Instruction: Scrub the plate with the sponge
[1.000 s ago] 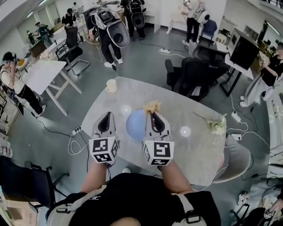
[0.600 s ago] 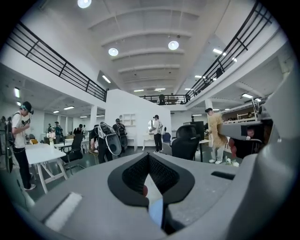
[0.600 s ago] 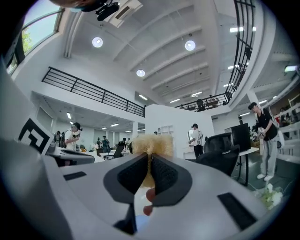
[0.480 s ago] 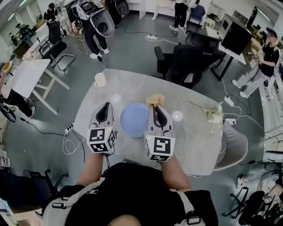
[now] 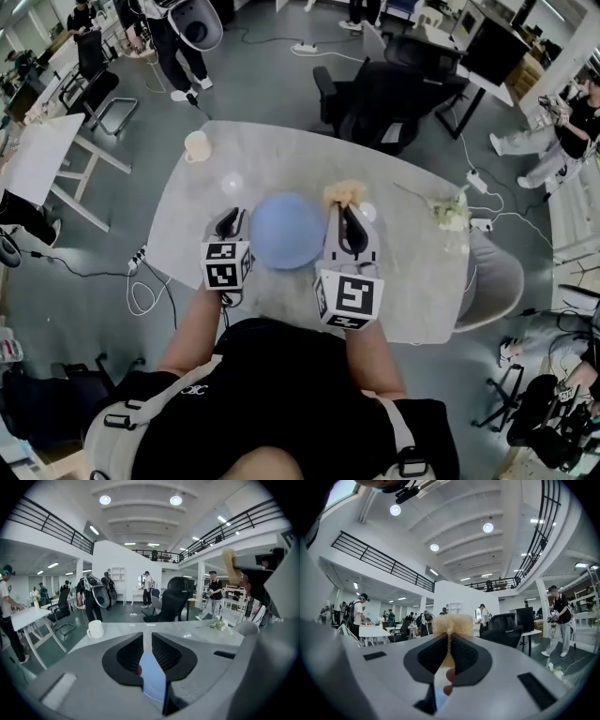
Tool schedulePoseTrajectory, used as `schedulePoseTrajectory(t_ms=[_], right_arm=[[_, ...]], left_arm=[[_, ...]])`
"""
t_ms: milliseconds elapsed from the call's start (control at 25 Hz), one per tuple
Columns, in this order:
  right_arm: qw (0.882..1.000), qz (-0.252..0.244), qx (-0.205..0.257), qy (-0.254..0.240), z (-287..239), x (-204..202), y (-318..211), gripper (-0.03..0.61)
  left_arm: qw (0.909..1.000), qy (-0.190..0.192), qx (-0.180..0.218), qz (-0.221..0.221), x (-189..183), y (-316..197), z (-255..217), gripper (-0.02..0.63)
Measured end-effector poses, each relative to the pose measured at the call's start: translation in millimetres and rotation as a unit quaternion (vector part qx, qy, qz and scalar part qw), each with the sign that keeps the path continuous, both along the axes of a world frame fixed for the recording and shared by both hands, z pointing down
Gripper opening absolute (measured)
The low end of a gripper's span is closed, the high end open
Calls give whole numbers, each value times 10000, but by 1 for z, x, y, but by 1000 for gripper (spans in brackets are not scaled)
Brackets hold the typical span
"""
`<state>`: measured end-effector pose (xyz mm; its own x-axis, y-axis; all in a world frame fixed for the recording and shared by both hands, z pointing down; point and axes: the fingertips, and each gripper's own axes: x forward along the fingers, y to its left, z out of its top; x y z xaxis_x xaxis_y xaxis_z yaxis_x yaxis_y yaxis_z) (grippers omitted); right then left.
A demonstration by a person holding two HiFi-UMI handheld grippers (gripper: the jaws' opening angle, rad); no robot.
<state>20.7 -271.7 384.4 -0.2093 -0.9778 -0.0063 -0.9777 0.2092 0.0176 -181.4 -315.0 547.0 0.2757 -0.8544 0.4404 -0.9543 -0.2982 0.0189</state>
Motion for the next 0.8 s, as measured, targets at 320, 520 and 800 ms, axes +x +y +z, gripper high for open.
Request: schedulePoseTrajectory(t_ms=[320, 520, 800], right_arm=[[9988, 219, -375, -226, 18, 16, 7, 21], [9982, 344, -478, -112, 23, 21, 14, 21], [9964, 486, -676, 174, 36, 27, 21, 21]], left_arm=[[9948, -69, -1011, 18, -4, 5, 79, 48], [9872, -158, -1586, -95, -14, 18, 132, 48], [9746, -188, -2208, -321, -22, 31, 182, 48]])
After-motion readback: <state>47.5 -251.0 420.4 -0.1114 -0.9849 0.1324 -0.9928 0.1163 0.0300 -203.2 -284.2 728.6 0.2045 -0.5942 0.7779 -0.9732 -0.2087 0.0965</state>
